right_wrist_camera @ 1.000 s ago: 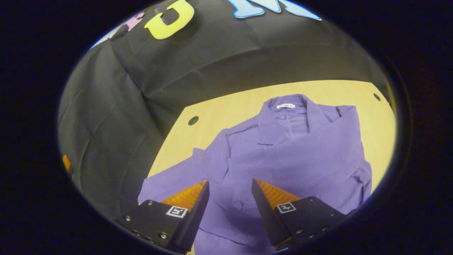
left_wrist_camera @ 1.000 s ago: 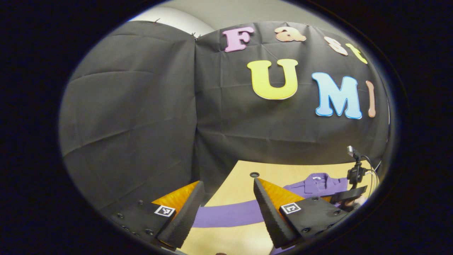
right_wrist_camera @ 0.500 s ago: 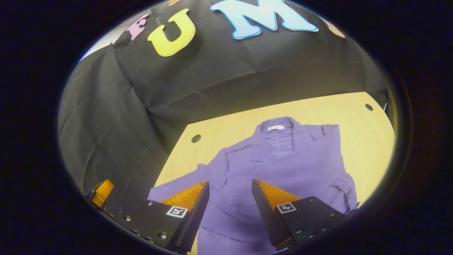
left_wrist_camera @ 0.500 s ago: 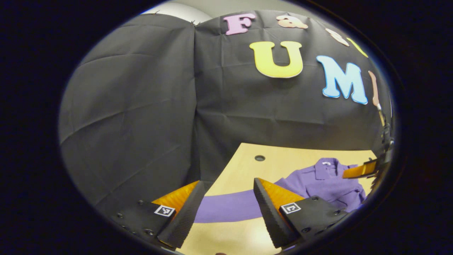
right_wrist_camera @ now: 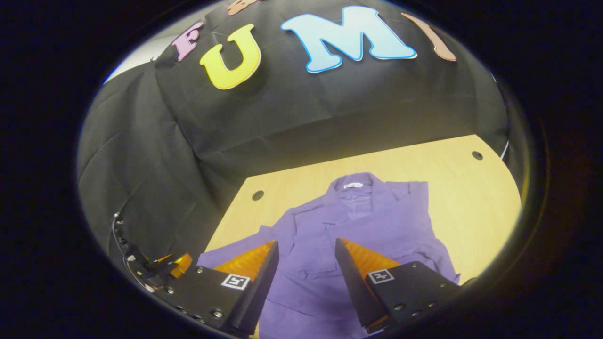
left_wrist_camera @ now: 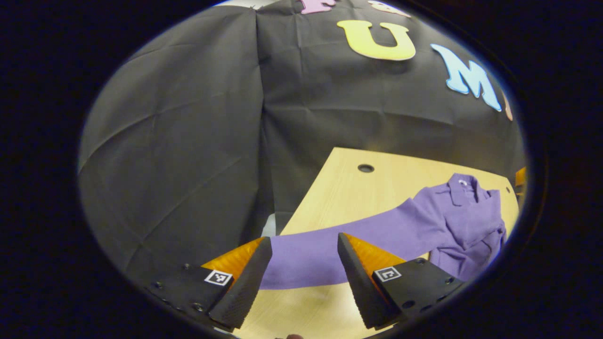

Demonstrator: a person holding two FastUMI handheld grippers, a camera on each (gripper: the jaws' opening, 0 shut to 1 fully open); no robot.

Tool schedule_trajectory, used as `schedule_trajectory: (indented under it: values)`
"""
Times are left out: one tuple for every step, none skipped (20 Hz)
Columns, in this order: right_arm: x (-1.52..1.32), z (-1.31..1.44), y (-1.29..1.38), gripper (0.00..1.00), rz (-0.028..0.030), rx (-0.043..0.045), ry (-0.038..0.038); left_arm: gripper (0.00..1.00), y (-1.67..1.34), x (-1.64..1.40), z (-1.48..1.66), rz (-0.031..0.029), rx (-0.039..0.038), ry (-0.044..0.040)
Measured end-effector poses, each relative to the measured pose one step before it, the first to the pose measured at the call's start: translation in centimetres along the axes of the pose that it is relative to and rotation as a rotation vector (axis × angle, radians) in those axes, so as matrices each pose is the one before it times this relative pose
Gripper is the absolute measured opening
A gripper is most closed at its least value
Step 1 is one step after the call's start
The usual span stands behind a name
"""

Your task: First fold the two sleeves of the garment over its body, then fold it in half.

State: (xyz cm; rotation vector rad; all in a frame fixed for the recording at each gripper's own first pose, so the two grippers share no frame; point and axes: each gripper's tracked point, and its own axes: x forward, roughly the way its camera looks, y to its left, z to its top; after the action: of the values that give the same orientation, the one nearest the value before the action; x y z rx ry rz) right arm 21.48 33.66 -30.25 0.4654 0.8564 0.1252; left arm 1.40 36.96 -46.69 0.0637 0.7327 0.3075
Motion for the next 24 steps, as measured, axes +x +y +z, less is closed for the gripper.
schedule_trajectory:
  values:
    - [-0.328,0.277,-0.336,0.76,-0.0088,-0.00069,-0.00632,0.94,0.269,0.819,-0.943,0.00244,-0.0025,0.02199]
    - [-0.2,0.125,-0.378,0.76,-0.00956,0.00028,-0.00534,0.95,0.173,0.714,-0.865,0.00274,-0.0033,0.02306]
    - [-0.178,0.234,-0.326,0.76,-0.00795,0.00125,-0.00487,0.96,0.247,0.798,-1.015,0.00364,-0.00459,0.02612]
    - [-0.186,0.174,-0.367,0.76,-0.00825,0.00033,-0.0051,0.96,0.04,0.612,-0.934,-0.00334,-0.00819,0.02391]
    - [-0.217,0.188,-0.343,0.76,-0.00948,0.00045,-0.00337,0.94,0.011,0.631,-0.919,0.00237,-0.00898,0.0214]
    - [-0.134,0.091,-0.374,0.76,-0.00762,0.00228,-0.00442,0.95,-0.042,0.637,-0.766,-0.00236,-0.00785,0.02421]
    - [-0.143,0.115,-0.31,0.76,-0.00675,0.0046,-0.00226,0.96,0.233,0.65,-0.777,0.00403,-0.00705,0.02413]
    - [-0.121,-0.018,-0.285,0.76,-0.0048,0.00405,-0.00098,0.96,0.182,0.535,-0.642,0.00188,-0.00415,0.02218]
    - [-0.007,0.007,-0.296,0.76,-0.00467,0.00295,0.00076,0.95,0.31,0.26,-0.647,0.00617,-0.00257,0.02265]
    - [-0.068,-0.117,-0.29,0.76,-0.00462,0.00364,0.0026,0.95,0.151,0.221,-1.163,-0.00407,-0.0079,0.05046]
    - [-0.004,0.038,-0.157,0.75,-0.00195,0.00517,0.00199,0.95,-0.315,-0.092,0.537,-0.00672,-0.00977,-0.02466]
    - [-0.053,-0.049,-0.198,0.76,-0.00236,0.00455,-0.00033,0.96,-0.032,0.214,0.111,0.00646,0.00563,0.02062]
    - [-0.046,0.001,-0.167,0.76,-0.00264,0.00322,0.00054,0.94,-0.151,-0.006,-0.331,-0.00165,0.00235,-0.00103]
    - [0.013,-0.133,-0.136,0.76,-0.00189,0.00179,0.00037,0.95,0.147,0.29,-0.016,-0.00145,-0.00807,0.00127]
    - [-0.035,-0.056,-0.072,0.76,-0.0011,0.00137,0.00218,0.94,-0.246,-0.049,0.169,-0.00805,-0.02109,-0.0148]
    - [0.041,-0.178,-0.09,0.76,-0.00111,0.00145,0.00276,0.93,0.035,0.135,0.244,0.0055,-0.00424,-0.00374]
    - [-0.059,-0.032,-0.05,0.76,-0.00105,0.00087,0.00088,0.92,0.227,-0.367,-0.289,0.00051,0.00191,-0.00851]
    - [-0.058,-0.083,0.003,0.76,-0.00042,-0.00105,-0.00091,0.93,-0.41,0.118,-0.107,-0.01175,0.00583,-0.0015]
    - [-0.058,-0.029,0.013,0.76,0.00138,-0.00313,0.0002,0.74,-0.633,0.055,0.098,-0.01565,0.01075,-0.01014]
    - [-0.067,-0.077,-0.051,0.76,0.00036,-0.00293,0.00145,0.56,-0.771,0.207,-0.036,-0.0015,0.00215,-0.01011]
    - [-0.114,0.043,-0.054,0.76,-0.00028,-0.0024,-0.00102,0.37,-0.373,0.227,-0.047,0.01823,-0.00096,-0.00475]
    - [-0.044,-0.015,-0.093,0.76,-0.00163,-0.00221,-0.00204,0.18,0.025,-0.003,0.075,0.0205,-0.00219,0.00013]
    - [-0.096,0.046,-0.142,0.76,-0.00164,-0.00069,-0.0016,0.17,-0.188,-0.074,0.318,0.0118,-0.01692,-0.00384]
    - [0.001,-0.054,-0.092,0.76,-0.00067,0.0003,-0.00154,0.13,-0.003,0.115,-0.258,0.00732,-0.01135,0.01395]
